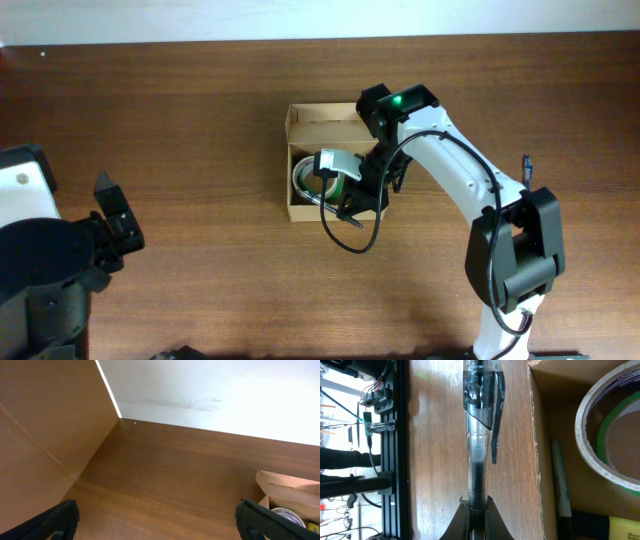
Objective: Pack container
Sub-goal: 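Lower the grey marker into the box beside the tape rolls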
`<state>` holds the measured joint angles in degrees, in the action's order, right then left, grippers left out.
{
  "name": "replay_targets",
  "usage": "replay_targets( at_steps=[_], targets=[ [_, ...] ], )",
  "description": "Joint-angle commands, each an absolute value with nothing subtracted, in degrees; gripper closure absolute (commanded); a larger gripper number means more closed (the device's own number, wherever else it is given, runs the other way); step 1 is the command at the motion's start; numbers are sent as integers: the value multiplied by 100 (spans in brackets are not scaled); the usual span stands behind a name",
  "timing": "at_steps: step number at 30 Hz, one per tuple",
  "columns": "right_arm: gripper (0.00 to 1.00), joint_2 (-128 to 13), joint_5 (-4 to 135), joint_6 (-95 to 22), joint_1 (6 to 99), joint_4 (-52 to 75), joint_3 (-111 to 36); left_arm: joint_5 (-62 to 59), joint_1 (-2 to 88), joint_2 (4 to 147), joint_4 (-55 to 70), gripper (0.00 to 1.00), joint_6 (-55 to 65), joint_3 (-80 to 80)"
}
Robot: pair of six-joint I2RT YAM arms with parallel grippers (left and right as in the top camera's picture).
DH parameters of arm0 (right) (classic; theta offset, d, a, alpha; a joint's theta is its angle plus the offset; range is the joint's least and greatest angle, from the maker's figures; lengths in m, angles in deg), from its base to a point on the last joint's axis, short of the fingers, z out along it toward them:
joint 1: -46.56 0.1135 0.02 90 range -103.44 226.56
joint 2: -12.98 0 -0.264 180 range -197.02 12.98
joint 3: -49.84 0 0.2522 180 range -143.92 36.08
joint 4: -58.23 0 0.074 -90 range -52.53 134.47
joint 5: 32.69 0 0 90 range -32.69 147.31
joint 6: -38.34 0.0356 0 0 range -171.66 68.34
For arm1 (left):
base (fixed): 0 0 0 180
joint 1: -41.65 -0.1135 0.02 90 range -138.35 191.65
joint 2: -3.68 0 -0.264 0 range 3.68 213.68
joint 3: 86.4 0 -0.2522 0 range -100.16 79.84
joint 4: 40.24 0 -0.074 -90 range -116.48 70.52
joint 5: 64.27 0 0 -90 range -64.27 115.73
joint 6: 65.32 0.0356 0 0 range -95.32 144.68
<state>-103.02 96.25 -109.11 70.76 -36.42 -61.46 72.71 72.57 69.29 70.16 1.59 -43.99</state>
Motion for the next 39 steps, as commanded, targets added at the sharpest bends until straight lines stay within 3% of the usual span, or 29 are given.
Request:
replay_targets(
  at_steps=[1, 8, 21, 39],
  targets=[
    [96, -10289, 9765, -11009, 7085, -3635, -6148, 7308, 7224, 6918, 7018, 1, 249, -4373],
    [96, -10289, 9704, -10530, 7085, -3642, -6741, 7287, 7224, 6918, 7018, 1, 249, -4373],
    [96, -10289, 7691, -10043, 7081, -3244, -7036, 7164, 7222, 6918, 7018, 1, 249, -4373],
    [96, -11384, 7630, -10091, 7081, -3010, -7023, 7077, 7222, 6918, 7018, 1, 249, -4373]
  ],
)
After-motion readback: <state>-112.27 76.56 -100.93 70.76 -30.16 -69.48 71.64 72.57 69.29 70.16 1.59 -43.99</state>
